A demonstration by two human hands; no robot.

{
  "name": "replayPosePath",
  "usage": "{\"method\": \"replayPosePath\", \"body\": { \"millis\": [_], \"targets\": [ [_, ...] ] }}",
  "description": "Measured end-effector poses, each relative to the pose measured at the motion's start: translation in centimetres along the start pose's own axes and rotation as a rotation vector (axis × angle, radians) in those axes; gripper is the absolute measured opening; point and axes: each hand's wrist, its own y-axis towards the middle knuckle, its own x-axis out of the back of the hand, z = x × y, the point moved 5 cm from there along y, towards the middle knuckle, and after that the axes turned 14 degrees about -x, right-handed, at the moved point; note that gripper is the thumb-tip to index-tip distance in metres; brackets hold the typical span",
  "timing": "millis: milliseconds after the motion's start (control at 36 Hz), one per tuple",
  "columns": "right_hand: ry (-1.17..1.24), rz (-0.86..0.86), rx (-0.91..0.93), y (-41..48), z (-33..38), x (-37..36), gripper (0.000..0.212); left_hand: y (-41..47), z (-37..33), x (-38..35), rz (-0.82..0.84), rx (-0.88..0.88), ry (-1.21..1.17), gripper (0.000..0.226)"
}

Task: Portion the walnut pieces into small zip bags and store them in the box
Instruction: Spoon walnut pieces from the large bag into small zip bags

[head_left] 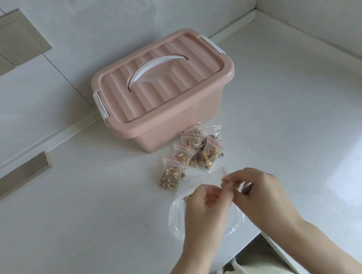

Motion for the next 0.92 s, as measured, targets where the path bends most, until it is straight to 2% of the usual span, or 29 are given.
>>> {"method": "replayPosePath", "body": {
  "millis": [56, 111, 222, 306, 389, 556, 750, 917],
  "targets": [
    [0.008, 0.046, 0.017, -0.3, 0.1, -0.1, 0.019, 0.1, 0.3, -0.1, -0.002, -0.009, -0.042, 0.042],
    [-0.006, 0.091, 0.059, -0.6, 0.5, -0.1, 0.018, 0.0, 0.5, 0.2, -0.011, -0.016, -0.067, 0.046],
    [0.000, 0.225, 0.141, -1.5, 1.1, -0.3, 0.015, 0.1, 0.8, 0.9, -0.035, 0.022, -0.205, 0.029],
    [0.088, 0.267, 0.088, -1.7, 0.8, -0.4, 0.010, 0.1, 0.8, 1.5, -0.031, 0.014, -0.193, 0.022],
    [0.165, 0.274, 0.011, -1.6, 0.3, -0.5, 0.015, 0.0, 0.9, 1.9, -0.031, 0.016, -0.188, 0.019],
    [0.185, 0.299, -0.002, -1.7, 0.1, -0.5, 0.020, -0.1, 1.0, 2.1, -0.038, 0.050, -0.225, 0.007],
    [0.279, 0.380, -0.065, -1.5, 0.1, 0.1, 0.027, -0.2, 0.8, 2.1, -0.041, 0.078, -0.279, 0.005],
    [0.322, 0.372, -0.087, -1.4, -0.2, 0.6, 0.022, -0.7, 0.2, 1.9, -0.013, 0.092, -0.284, 0.004]
  ]
}}
